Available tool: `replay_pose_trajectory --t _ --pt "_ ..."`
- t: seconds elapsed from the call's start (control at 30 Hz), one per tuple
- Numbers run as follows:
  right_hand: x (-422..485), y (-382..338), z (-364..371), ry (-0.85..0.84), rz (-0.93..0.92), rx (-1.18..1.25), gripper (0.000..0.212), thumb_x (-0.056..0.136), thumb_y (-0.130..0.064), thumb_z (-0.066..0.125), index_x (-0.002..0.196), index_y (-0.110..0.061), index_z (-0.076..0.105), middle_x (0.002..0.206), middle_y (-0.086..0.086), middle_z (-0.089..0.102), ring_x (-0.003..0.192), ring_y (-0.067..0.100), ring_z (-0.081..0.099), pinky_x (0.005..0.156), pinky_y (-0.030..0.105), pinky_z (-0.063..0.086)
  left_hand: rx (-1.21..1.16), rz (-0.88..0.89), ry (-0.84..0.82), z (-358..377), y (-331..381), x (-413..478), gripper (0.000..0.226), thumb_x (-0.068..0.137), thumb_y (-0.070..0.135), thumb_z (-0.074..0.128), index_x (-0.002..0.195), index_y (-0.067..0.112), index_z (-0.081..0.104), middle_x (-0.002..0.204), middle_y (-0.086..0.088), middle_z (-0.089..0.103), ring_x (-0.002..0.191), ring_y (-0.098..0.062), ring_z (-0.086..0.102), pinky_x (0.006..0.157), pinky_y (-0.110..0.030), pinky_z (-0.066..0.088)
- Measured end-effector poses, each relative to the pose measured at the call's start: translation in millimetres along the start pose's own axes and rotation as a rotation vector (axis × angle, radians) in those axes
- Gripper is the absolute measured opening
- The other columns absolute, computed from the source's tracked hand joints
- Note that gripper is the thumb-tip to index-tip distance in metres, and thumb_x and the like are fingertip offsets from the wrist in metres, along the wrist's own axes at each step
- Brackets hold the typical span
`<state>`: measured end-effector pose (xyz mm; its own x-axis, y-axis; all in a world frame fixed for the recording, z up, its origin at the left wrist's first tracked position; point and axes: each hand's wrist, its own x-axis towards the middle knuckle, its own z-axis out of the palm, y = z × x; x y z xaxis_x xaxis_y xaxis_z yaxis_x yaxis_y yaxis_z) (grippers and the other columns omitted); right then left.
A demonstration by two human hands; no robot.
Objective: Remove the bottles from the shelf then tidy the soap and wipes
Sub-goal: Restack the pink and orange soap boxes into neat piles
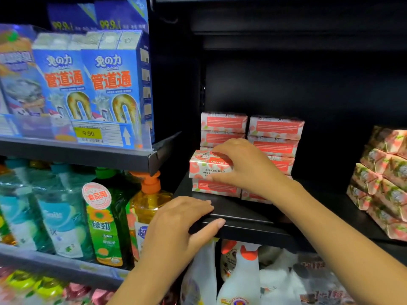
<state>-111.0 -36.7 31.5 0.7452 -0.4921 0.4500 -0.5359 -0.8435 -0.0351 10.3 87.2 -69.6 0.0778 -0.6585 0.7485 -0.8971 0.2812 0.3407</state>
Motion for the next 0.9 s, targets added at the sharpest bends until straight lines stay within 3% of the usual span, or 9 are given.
replay_pose_trajectory --t 0.1,0.17,0.27,0.37,0.47,0.57,0.7,0.8,0.9 --pt "5.1 -2.6 1.3 -0.040 0.024 -0.016 0.044 0.079 -0.051 0.065 0.111 -0.023 0.056 0.097 -0.007 0.050 0.091 0.011 0.046 0.072 0.023 0.037 0.000 -0.011 -0.022 -0.6 0.0 -0.3 0.044 0.081 0.059 0.053 0.097 0.024 0.075 0.094 0.016 0.070 0.097 0.004 0.055 0.086 0.001 0.036" --pt "3.0 -5.1 0.3 -0.005 0.036 0.022 0.039 0.076 -0.050 0.068 0.102 -0.023 0.056 0.089 -0.011 0.046 0.087 0.009 0.044 0.070 0.023 0.035 -0.013 -0.029 -0.009 -1.7 -0.1 0.8 0.043 0.078 0.060 0.055 0.095 0.026 0.075 0.093 0.018 0.070 0.097 0.005 0.055 0.087 -0.001 0.038" --pt "-14.6 -3.5 -9.1 0.106 0.078 0.131 0.056 0.074 -0.051 0.070 0.119 -0.021 0.057 0.108 -0.007 0.055 0.102 0.011 0.048 0.086 0.025 0.039 -0.071 -0.063 0.070 -8.0 0.5 12.4 0.037 0.073 0.057 0.060 0.092 0.028 0.074 0.088 0.022 0.067 0.090 0.003 0.058 0.082 -0.012 0.044" --pt "-41.2 4.0 -29.3 0.270 0.153 0.206 0.063 0.070 -0.054 0.071 0.122 -0.023 0.057 0.111 -0.011 0.055 0.102 0.005 0.048 0.083 0.018 0.038 -0.027 -0.041 0.105 -11.3 0.4 36.3 0.038 0.073 0.051 0.066 0.100 0.025 0.073 0.096 0.017 0.067 0.093 0.002 0.058 0.083 -0.015 0.046" --pt "-63.2 15.1 -45.7 0.326 0.208 0.177 0.066 0.063 -0.058 0.072 0.119 -0.025 0.060 0.101 -0.019 0.050 0.096 0.002 0.048 0.078 0.009 0.035 0.067 -0.046 -0.031 -6.1 2.2 64.6 0.046 0.075 0.046 0.073 0.115 0.024 0.068 0.112 0.011 0.066 0.107 -0.007 0.057 0.092 -0.023 0.044" --pt "-82.6 23.8 -52.8 0.316 0.252 0.189 0.079 0.052 -0.068 0.060 0.119 -0.026 0.058 0.100 -0.021 0.049 0.092 0.000 0.049 0.074 0.006 0.036 0.201 -0.038 -0.217 4.8 0.8 81.3 0.062 0.076 0.053 0.069 0.131 0.028 0.055 0.128 0.010 0.058 0.120 -0.009 0.047 0.098 -0.024 0.036" --pt "-104.5 32.7 -51.4 0.317 0.283 0.237 0.084 0.049 -0.066 0.058 0.123 -0.026 0.056 0.097 -0.032 0.044 0.089 -0.012 0.047 0.069 0.003 0.038 0.259 -0.068 -0.320 9.4 -1.8 83.4 0.073 0.076 0.057 0.066 0.138 0.023 0.047 0.137 0.008 0.049 0.127 -0.011 0.039 0.104 -0.025 0.032" --pt "-111.8 38.3 -47.8 0.325 0.302 0.245 0.083 0.050 -0.067 0.058 0.123 -0.026 0.057 0.098 -0.033 0.044 0.090 -0.013 0.047 0.071 -0.001 0.037 0.222 -0.063 -0.319 3.6 3.2 79.8 0.069 0.078 0.050 0.068 0.137 0.023 0.048 0.140 0.009 0.047 0.124 -0.005 0.042 0.099 -0.013 0.033" --pt "-109.8 42.0 -44.6 0.305 0.305 0.243 0.082 0.052 -0.065 0.059 0.124 -0.027 0.055 0.099 -0.032 0.044 0.093 -0.009 0.048 0.072 0.003 0.038 0.076 -0.115 -0.318 -5.7 5.5 72.1 0.066 0.073 0.039 0.076 0.133 0.023 0.053 0.128 0.013 0.053 0.100 0.007 0.042 0.073 0.010 0.029"
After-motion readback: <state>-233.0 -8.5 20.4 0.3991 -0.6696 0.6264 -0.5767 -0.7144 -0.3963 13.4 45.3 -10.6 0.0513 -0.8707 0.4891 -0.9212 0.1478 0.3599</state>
